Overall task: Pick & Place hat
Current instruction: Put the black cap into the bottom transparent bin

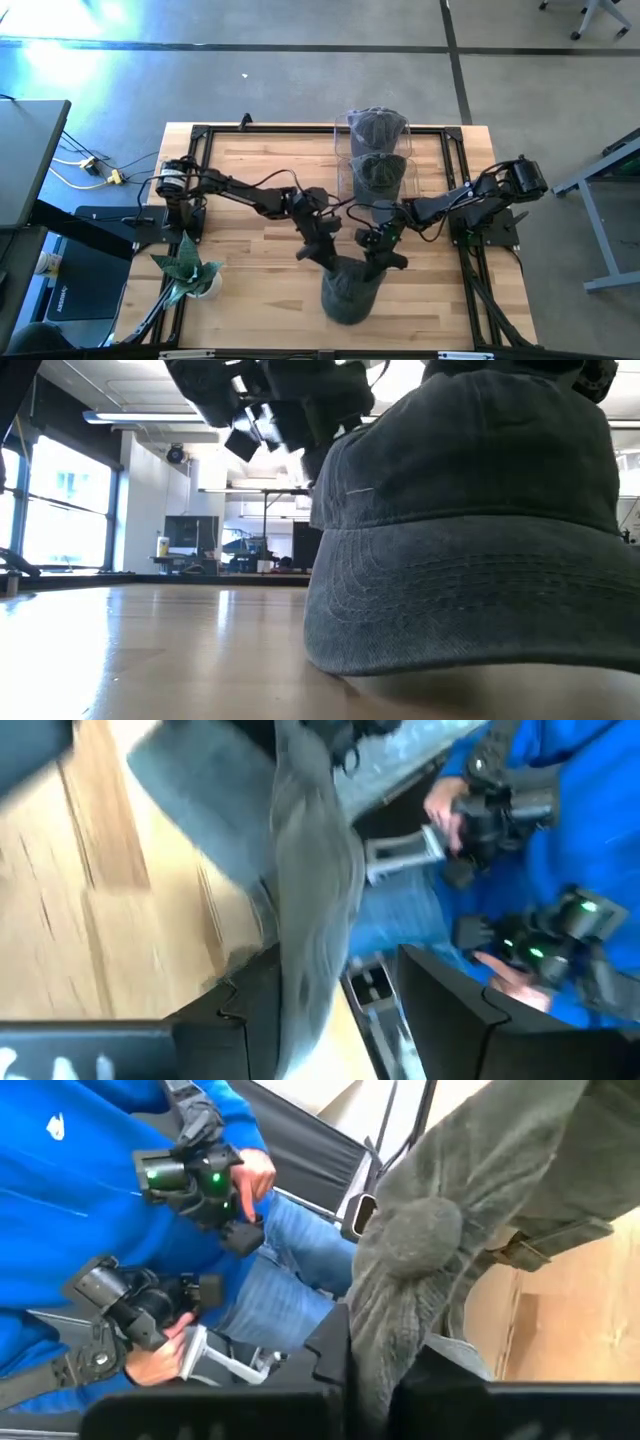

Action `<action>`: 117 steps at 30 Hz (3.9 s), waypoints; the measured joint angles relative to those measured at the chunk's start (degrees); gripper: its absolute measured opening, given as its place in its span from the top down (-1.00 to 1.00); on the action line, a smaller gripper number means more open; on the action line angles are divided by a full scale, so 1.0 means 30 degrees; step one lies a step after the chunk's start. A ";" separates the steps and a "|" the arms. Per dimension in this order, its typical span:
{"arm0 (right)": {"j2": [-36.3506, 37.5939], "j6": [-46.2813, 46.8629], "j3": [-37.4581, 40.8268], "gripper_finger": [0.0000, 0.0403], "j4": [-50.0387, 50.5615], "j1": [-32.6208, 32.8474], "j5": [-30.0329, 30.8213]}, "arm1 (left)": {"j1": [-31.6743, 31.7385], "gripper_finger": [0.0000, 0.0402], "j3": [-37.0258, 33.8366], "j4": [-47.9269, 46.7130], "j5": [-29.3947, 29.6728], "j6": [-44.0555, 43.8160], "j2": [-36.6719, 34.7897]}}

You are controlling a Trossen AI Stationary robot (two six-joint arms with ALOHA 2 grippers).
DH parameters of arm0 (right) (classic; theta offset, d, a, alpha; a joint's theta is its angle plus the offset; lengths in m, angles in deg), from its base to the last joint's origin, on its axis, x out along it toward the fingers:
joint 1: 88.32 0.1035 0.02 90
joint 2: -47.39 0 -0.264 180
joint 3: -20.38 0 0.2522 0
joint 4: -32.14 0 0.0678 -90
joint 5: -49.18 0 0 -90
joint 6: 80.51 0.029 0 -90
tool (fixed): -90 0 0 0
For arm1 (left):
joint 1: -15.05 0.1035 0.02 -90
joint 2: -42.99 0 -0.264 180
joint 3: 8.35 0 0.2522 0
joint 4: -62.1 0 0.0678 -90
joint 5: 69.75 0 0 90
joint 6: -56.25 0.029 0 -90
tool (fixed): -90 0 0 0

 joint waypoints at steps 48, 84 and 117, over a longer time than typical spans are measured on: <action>-0.0007 -0.2689 -0.1110 -0.29 -0.0355 0.0093 0.3151 | -0.1314 0.99 0.0001 0.1841 0.1020 0.0324 0.0357; 0.0160 -0.0682 -0.1253 -0.56 0.0920 -0.0740 0.0072 | -0.1299 1.00 0.0001 0.0420 0.1360 0.0870 0.0357; 0.0160 -0.0509 -0.1253 -0.48 0.0202 -0.0688 -0.1770 | -0.1299 1.00 0.0001 0.0347 0.0751 0.0746 0.0357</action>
